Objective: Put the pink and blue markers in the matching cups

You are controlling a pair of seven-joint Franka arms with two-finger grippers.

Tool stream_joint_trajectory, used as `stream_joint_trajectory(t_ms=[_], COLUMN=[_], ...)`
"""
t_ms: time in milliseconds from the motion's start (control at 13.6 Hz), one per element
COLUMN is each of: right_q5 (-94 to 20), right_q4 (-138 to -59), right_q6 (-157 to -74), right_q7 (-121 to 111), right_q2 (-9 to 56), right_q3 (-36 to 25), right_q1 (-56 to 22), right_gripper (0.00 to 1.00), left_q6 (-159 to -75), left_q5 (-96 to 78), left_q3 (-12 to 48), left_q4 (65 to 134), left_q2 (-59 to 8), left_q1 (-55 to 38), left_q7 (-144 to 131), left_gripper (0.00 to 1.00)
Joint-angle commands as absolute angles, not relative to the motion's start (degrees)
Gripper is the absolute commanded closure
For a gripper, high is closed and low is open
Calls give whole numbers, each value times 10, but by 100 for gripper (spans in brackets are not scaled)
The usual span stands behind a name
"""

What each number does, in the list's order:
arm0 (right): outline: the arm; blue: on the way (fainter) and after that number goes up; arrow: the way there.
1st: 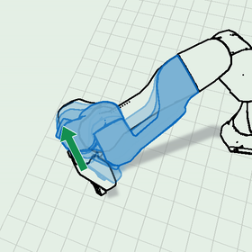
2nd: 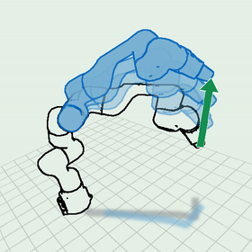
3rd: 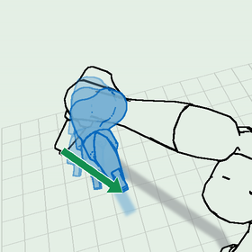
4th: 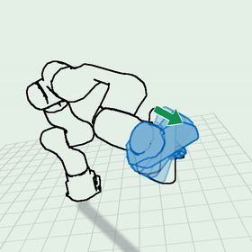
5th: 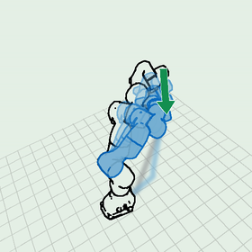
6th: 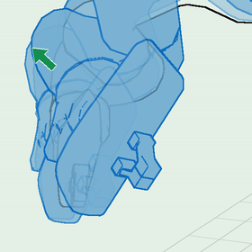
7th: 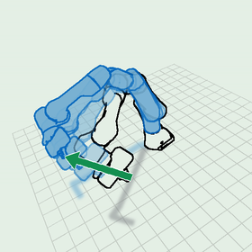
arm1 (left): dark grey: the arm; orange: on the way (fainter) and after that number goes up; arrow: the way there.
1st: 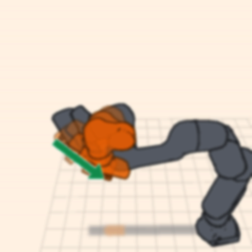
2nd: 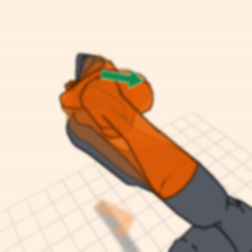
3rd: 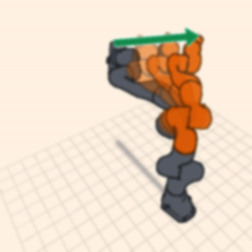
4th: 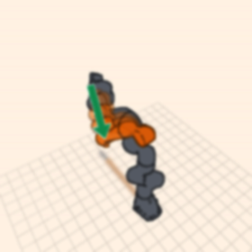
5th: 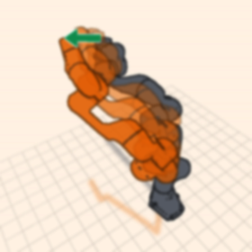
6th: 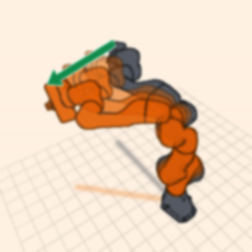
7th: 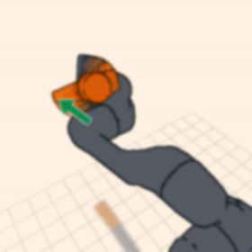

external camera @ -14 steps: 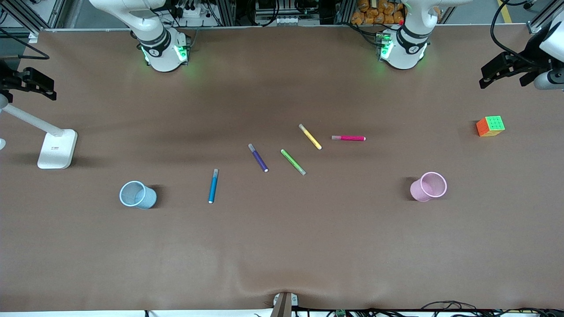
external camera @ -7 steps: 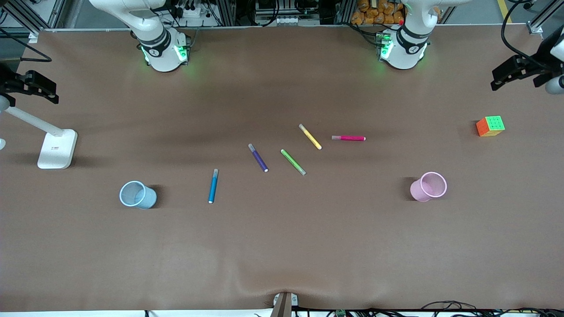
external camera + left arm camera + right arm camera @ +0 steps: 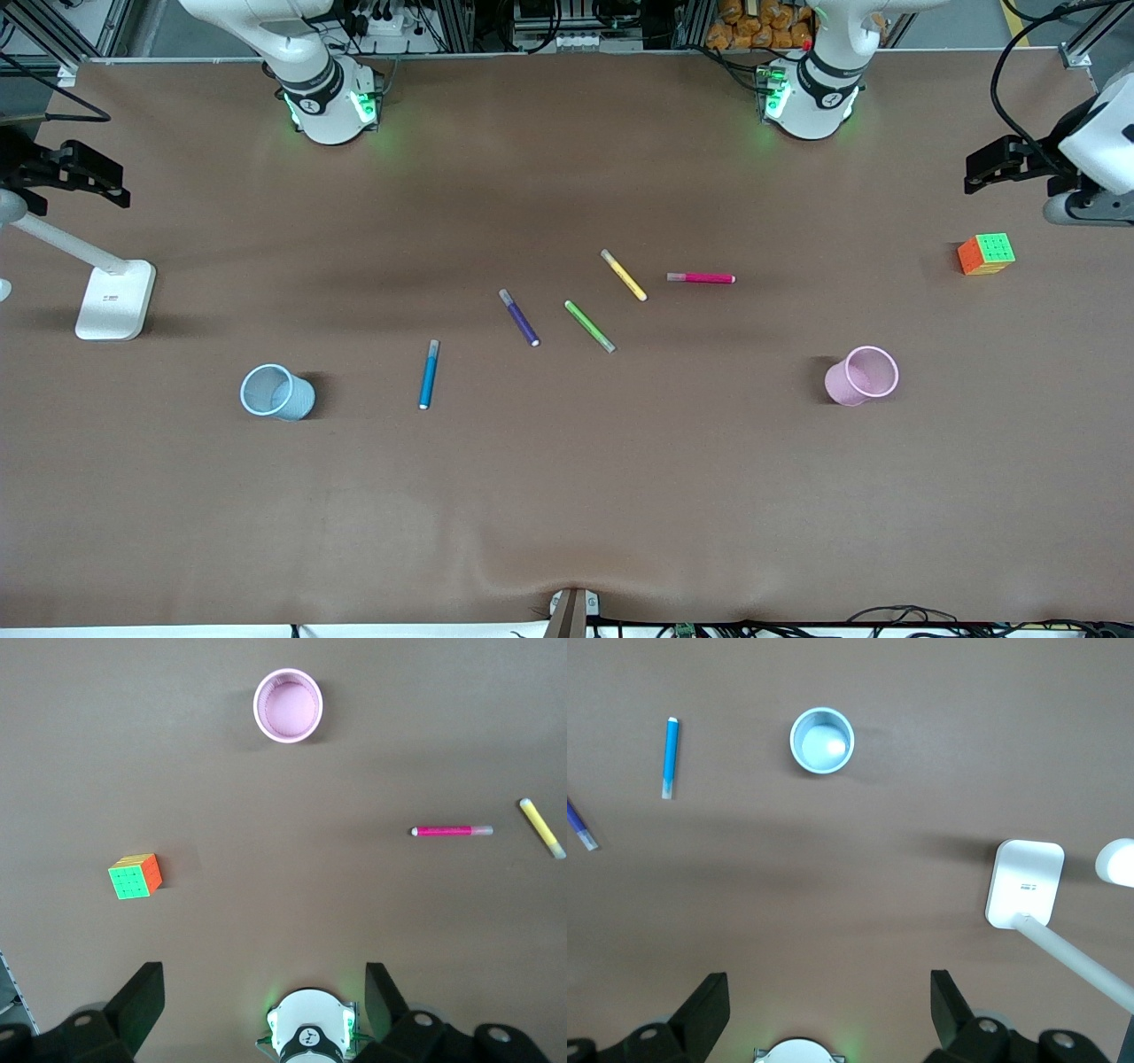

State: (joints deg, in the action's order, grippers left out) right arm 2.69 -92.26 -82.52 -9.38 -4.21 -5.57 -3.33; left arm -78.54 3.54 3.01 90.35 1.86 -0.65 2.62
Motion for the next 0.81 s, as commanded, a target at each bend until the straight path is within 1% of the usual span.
stream_joint_trajectory(t_ms=[0,74,147,295,442,589,737], right_q5=[26,28,32,34,34,33,30], right_q4=[-934,-934,-935,-935,-938,-939,-939], right_q6=[-814,-813,-812,-811,-811,-810,-811], right_q7=[-93,-93,-94,-92,-91,-83,-72], right_q2=[-54,-54,-52,-49,-49,-49,-49], right_q3=[-56,-56,-56,-56,-56,-55,-55], right_q1=[-47,-54,-54,-56,-56,-56,-57], right_gripper=[0,0,0,0,0,0,0], left_q6=[-782,-782,-783,-810,-829,-845,-878], left_q5=[30,30,30,34,37,37,37], left_q3=[50,68,84,114,133,140,175], left_q4=[911,917,938,992,1026,1054,1100], left_q2=[26,24,25,39,46,47,61], left_q1=[-7,-6,-6,-5,-4,-5,-5], left_q7=[43,46,46,47,47,47,47], left_gripper=[0,0,0,0,0,0,0])
